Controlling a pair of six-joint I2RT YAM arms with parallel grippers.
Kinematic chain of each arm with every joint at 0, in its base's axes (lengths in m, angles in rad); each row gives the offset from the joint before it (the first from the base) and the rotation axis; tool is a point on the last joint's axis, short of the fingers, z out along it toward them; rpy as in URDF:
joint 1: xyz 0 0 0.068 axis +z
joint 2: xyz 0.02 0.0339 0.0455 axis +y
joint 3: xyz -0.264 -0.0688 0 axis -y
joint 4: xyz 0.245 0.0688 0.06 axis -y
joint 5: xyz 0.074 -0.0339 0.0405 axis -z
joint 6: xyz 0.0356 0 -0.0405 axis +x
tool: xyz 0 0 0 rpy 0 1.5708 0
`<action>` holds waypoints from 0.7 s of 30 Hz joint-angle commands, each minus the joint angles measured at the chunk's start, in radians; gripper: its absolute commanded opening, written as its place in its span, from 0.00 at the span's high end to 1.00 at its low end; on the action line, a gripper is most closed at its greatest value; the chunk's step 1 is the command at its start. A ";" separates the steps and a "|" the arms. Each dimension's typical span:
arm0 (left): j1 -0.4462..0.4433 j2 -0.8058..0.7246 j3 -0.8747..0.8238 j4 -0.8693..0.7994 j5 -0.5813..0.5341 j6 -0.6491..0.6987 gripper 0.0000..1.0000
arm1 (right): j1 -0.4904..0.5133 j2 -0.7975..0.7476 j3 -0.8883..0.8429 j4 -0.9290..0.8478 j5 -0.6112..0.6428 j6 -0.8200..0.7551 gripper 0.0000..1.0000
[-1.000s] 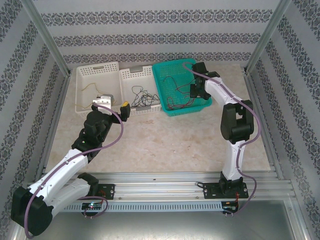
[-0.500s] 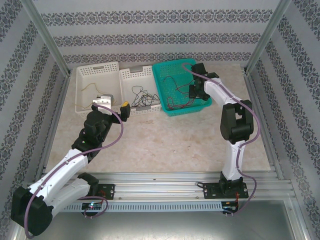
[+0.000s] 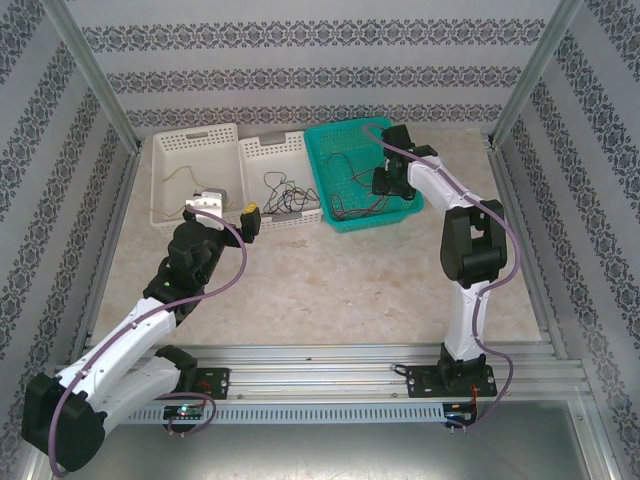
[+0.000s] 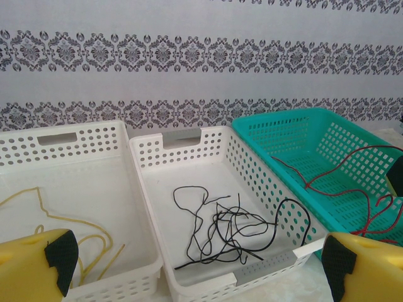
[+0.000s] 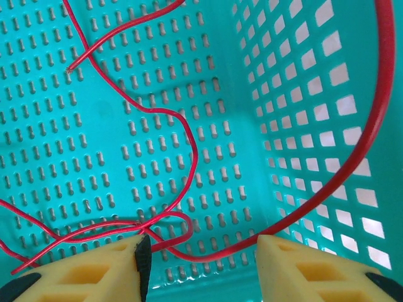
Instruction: Untangle the cables
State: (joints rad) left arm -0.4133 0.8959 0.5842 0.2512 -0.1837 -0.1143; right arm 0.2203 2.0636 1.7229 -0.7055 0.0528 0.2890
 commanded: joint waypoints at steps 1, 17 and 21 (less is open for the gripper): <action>-0.016 -0.002 0.003 0.030 0.015 0.018 0.00 | 0.008 -0.047 -0.003 -0.008 0.028 0.002 0.52; -0.019 0.000 0.002 0.026 0.003 0.023 0.00 | 0.024 -0.511 -0.361 0.315 0.112 0.004 0.36; -0.019 0.003 0.002 0.026 -0.002 0.025 0.00 | 0.025 -0.638 -0.455 0.380 0.084 0.032 0.27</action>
State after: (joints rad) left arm -0.4175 0.8963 0.5842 0.2512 -0.1848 -0.1104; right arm 0.2337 1.4849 1.3128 -0.4065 0.1410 0.2989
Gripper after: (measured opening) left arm 0.999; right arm 0.717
